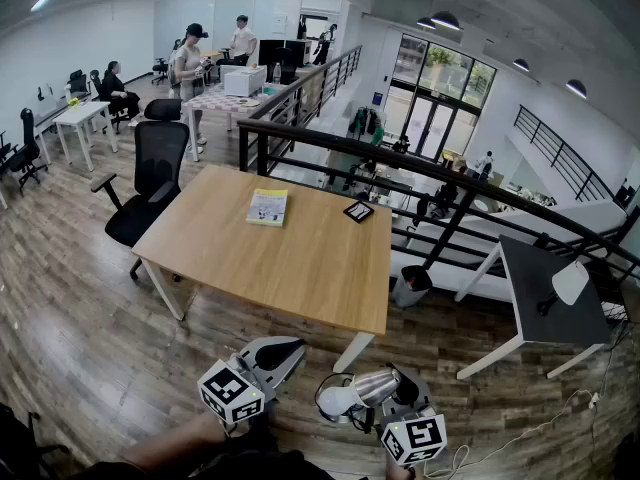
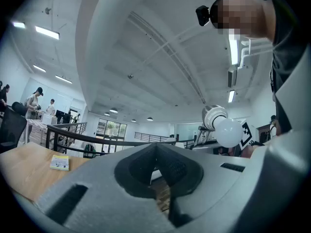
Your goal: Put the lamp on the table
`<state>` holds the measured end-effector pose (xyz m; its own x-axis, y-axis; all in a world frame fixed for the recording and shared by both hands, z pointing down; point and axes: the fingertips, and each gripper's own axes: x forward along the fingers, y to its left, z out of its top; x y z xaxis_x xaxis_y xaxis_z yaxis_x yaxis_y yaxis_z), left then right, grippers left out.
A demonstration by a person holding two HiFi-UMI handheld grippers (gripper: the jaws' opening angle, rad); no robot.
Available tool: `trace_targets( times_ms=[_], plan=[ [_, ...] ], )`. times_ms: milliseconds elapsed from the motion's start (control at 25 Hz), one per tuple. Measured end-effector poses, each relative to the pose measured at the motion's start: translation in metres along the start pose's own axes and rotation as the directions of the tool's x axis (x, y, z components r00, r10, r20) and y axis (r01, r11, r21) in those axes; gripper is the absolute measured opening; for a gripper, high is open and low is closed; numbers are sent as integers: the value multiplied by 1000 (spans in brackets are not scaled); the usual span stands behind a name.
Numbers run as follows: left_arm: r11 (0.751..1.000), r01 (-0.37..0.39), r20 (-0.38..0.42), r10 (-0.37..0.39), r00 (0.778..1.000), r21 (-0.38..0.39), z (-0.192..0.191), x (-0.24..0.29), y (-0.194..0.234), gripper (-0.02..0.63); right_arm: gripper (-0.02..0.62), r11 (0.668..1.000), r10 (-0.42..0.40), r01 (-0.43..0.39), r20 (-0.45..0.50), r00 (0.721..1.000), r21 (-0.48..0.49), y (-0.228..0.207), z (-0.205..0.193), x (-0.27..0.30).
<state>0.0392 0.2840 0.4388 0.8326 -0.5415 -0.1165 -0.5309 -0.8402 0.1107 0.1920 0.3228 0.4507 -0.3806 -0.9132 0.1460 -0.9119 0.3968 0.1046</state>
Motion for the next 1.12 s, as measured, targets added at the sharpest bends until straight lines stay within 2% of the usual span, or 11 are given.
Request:
trace_targets(
  times_ms=[680, 1120],
  plan=[
    [1000, 1, -2, -1, 1000, -23, -2, 0, 22, 8, 48, 1000, 13, -13, 1, 1000, 6, 7, 8, 24],
    [1000, 16, -4, -16, 1000, -20, -2, 20, 80, 8, 49, 1000, 5, -5, -5, 1000, 26, -3, 14, 82]
  ],
)
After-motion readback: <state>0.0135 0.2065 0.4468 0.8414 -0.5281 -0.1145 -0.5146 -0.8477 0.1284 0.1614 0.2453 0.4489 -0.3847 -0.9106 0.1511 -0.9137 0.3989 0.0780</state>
